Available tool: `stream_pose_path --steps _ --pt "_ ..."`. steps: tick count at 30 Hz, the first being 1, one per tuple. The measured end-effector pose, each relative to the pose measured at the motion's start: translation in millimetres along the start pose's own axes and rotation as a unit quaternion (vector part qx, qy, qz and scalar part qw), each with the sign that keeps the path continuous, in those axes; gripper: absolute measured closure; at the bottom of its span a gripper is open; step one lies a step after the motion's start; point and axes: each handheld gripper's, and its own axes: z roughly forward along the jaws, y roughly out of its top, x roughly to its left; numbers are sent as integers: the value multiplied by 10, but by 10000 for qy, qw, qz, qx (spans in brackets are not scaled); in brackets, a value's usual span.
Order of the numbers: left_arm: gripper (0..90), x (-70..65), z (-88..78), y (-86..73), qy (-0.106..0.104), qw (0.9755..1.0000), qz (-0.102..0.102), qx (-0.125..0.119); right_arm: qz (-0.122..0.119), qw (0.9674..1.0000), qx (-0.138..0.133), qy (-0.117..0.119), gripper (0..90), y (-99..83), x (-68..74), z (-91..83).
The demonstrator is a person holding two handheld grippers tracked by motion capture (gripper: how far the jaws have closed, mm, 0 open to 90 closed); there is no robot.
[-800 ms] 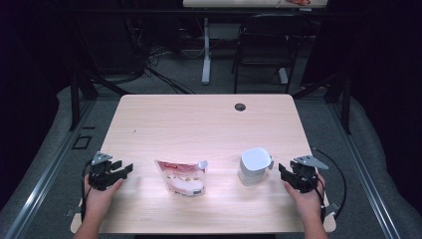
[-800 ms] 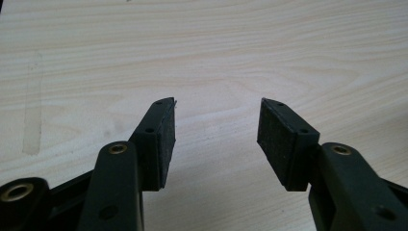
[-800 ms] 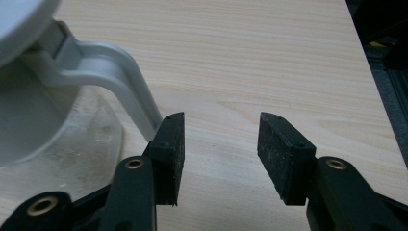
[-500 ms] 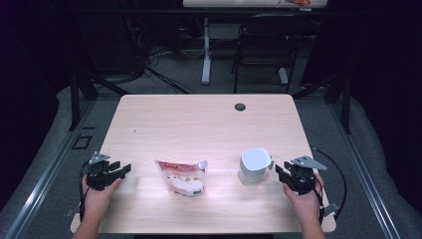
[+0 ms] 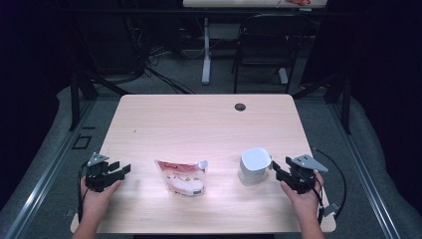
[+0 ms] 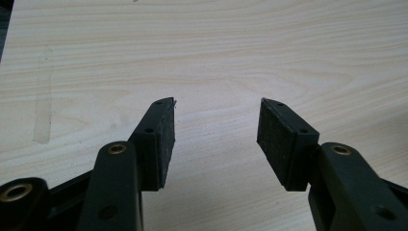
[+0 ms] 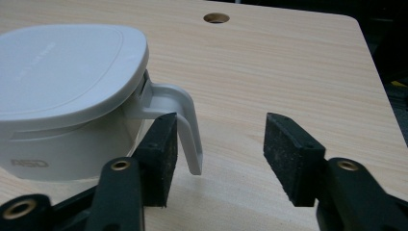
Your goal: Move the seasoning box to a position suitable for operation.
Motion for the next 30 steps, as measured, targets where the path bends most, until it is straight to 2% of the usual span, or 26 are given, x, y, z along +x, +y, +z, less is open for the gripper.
stream_pose_path --steps 1,2,4,5,7,9,12,15,18,20,25,30 --pt "482 -2 7 1 -44 10000 0 2 -123 9998 78 -117 543 -6 1 23" --pt "483 -5 7 1 -71 10000 -8 -1 -129 9998 97 -114 575 -11 -7 36" --pt "482 -8 6 0 -77 10000 1 5 -85 9999 131 -28 611 -14 -19 43" --pt "482 -16 -3 -11 -41 10000 3 16 86 9996 231 152 618 -30 -35 21" --pt "482 -14 -23 -23 -40 10000 19 42 176 9994 129 269 623 -34 -19 -25" --pt "482 -16 -24 -31 -24 10000 0 19 36 9993 170 345 637 -22 9 -11" --pt "497 2 -33 -43 -65 10000 -58 26 -185 9988 321 330 644 -26 53 67" --pt "497 14 -70 -58 -21 10000 -42 43 -326 9986 283 307 659 -7 92 129" --pt "499 23 -64 -78 12 10000 -68 53 -298 9985 314 324 692 5 98 173" --pt "498 35 -70 -91 23 9999 -50 144 -261 9983 373 377 717 13 104 234" --pt "505 35 -83 -119 70 9999 -43 92 -147 9984 402 366 789 30 99 240" --pt "514 33 -90 -125 80 9999 -26 112 -78 9983 432 388 795 30 90 249"
